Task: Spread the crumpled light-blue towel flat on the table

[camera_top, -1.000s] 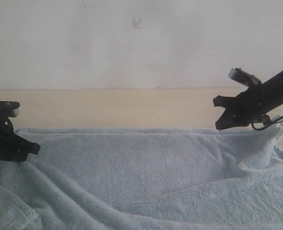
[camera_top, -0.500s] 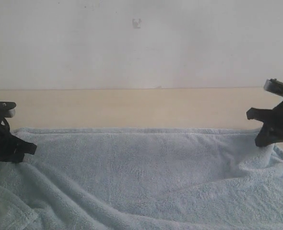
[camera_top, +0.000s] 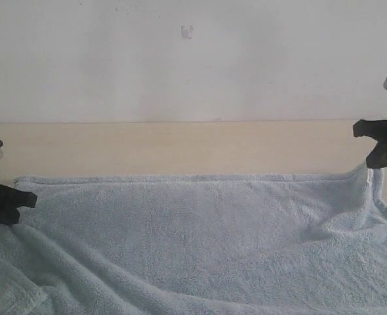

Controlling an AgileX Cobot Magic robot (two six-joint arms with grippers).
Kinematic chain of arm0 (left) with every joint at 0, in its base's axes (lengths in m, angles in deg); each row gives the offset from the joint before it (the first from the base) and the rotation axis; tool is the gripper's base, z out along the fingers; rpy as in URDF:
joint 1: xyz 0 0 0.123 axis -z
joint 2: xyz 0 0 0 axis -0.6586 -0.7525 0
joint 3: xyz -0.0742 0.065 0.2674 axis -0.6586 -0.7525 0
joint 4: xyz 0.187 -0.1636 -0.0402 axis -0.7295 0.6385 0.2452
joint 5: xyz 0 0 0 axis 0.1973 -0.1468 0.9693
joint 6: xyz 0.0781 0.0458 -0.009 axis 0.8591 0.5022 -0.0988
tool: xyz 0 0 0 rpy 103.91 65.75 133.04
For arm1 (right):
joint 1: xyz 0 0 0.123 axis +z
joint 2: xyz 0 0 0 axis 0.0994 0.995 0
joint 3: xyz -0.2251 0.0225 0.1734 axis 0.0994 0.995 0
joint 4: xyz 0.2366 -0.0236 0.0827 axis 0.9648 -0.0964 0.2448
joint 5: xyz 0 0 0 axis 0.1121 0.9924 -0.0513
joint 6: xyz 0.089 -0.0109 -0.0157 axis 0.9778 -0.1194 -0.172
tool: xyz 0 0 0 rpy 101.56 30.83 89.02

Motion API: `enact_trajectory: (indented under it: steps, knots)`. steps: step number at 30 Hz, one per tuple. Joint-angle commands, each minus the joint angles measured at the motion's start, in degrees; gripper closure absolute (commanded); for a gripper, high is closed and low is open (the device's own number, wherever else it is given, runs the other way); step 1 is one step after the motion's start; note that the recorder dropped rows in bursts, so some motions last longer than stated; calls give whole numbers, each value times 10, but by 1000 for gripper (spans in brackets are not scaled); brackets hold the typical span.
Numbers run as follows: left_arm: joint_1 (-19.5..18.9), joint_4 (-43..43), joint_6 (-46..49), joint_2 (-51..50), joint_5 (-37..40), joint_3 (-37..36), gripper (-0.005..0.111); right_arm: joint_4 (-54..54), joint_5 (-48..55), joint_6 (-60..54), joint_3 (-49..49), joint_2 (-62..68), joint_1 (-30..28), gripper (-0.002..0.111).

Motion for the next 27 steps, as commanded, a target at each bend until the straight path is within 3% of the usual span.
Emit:
enact_trajectory:
  steps: [1, 9, 16, 21, 27]
  knots:
    - [-2, 50, -2, 36, 14, -1, 103, -116, 32, 97, 4, -15, -1, 108]
    - [2, 202, 85, 98, 68, -1, 103, -144, -142, 119, 155, -15, -1, 108]
    - [54, 377, 363, 64, 168, -3, 103, -147, -194, 120, 188, -15, -1, 108]
    - [86, 386, 418, 26, 201, -3, 103, -161, -194, 118, 188, 10, -1, 108]
    - [88, 378, 418, 27, 202, -3, 103, -174, -189, 122, 188, 31, -3, 108]
